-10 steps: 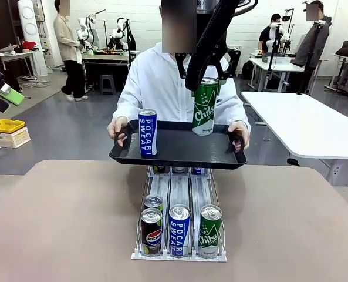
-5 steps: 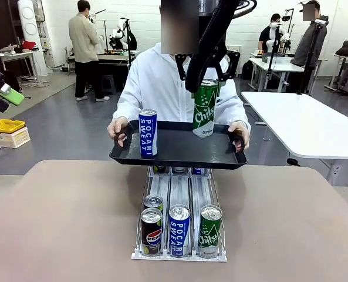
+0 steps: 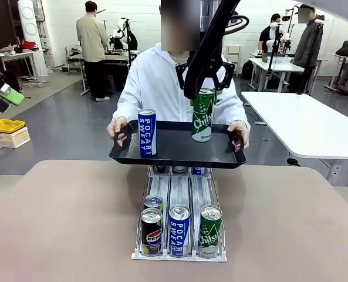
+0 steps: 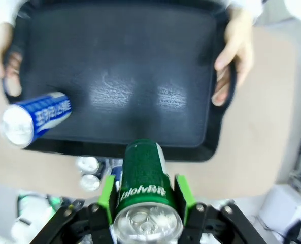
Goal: Retrieve and hand over the desired beverage to the person.
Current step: Place the picked can on the Handle tray extended by the person.
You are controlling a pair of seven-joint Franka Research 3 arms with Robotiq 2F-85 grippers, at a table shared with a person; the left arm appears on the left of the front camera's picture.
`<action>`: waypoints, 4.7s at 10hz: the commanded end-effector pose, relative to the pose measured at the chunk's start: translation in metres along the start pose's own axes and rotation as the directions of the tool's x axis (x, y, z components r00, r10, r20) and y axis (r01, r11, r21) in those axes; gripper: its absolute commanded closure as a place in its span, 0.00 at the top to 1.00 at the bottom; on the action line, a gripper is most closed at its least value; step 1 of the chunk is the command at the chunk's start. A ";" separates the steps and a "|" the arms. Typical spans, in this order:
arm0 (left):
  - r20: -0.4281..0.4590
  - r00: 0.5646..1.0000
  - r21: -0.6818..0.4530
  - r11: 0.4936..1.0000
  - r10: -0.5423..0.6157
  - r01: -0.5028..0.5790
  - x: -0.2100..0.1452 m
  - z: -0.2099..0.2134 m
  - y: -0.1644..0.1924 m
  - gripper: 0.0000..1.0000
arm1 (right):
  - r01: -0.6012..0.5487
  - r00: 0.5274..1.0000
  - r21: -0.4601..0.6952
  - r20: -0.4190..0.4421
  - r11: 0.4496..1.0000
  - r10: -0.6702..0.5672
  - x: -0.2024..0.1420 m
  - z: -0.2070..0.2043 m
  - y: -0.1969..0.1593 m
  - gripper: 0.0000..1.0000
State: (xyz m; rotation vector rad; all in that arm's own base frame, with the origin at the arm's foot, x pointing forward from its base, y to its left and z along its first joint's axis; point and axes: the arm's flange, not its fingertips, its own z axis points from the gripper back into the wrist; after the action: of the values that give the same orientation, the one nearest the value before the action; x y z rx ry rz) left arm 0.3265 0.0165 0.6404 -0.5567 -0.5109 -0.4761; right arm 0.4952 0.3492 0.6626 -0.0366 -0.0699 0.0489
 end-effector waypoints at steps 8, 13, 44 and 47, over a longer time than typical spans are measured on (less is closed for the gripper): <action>0.006 1.000 -0.010 1.000 -0.005 0.005 0.000 0.000 0.001 1.00 | -0.068 0.997 0.015 0.037 0.998 0.067 0.071 -0.033 0.019 0.57; 0.006 1.000 -0.010 1.000 -0.005 0.005 0.000 0.000 0.001 1.00 | -0.087 0.996 0.007 -0.004 0.996 0.087 0.079 -0.062 0.024 0.57; 0.006 1.000 -0.010 1.000 -0.005 0.005 0.000 0.000 0.001 1.00 | 0.016 1.000 0.040 -0.012 0.999 -0.016 -0.087 -0.025 -0.136 1.00; 0.006 1.000 -0.010 1.000 -0.005 0.005 0.000 0.000 0.001 1.00 | 0.016 1.000 0.040 -0.012 0.999 -0.016 -0.087 -0.025 -0.136 1.00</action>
State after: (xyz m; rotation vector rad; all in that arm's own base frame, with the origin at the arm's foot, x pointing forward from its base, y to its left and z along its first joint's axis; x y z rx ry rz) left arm 0.3267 0.0168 0.6404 -0.5567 -0.5110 -0.4755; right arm 0.4147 0.2052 0.6368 0.0196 -0.0645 0.0326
